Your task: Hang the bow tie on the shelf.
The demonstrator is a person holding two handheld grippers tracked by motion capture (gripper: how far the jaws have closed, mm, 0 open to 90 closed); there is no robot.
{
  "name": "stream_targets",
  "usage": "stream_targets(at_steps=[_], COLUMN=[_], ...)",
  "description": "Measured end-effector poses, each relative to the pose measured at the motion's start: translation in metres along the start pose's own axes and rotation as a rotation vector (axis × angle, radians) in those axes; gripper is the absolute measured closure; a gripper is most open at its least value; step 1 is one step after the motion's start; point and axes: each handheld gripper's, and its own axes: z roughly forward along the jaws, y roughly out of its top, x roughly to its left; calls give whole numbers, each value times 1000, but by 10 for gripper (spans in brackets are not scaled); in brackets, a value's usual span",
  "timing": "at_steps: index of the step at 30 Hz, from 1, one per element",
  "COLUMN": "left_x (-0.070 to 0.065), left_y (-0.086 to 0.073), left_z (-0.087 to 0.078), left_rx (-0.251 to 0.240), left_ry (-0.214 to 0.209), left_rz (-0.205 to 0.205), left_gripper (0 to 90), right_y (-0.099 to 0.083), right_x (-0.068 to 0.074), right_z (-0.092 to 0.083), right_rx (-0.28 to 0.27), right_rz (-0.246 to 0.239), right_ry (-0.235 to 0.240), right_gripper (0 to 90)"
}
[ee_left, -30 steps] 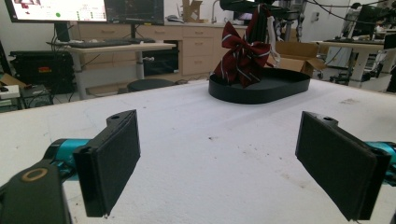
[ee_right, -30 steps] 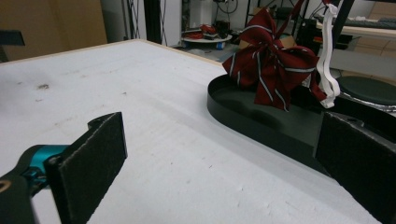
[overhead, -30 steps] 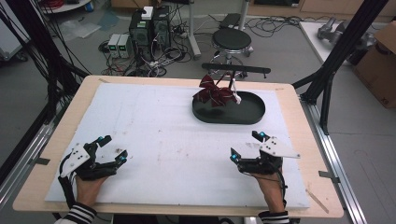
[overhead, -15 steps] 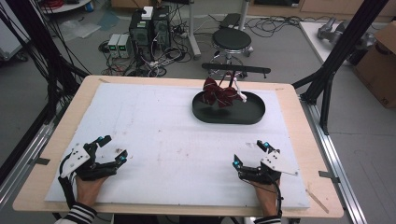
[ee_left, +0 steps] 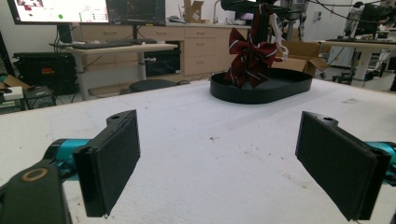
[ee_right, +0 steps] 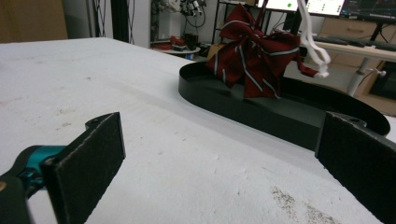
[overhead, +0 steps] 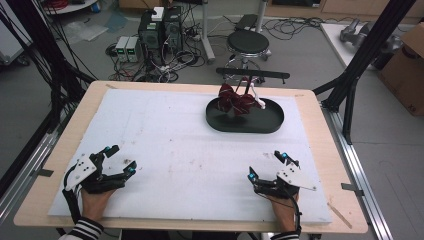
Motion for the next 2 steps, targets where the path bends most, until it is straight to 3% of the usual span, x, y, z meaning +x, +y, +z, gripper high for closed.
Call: stream_targets(at_steps=[2], left_x=[0], left_y=[0], left_z=[0], left_rx=[0], left_ry=[1], left_rz=[0], left_gripper=[142], right_y=[0], right_x=[0], right_z=[0], right_rx=[0], right_rz=[-7], right_ry=[5], right_gripper=[5])
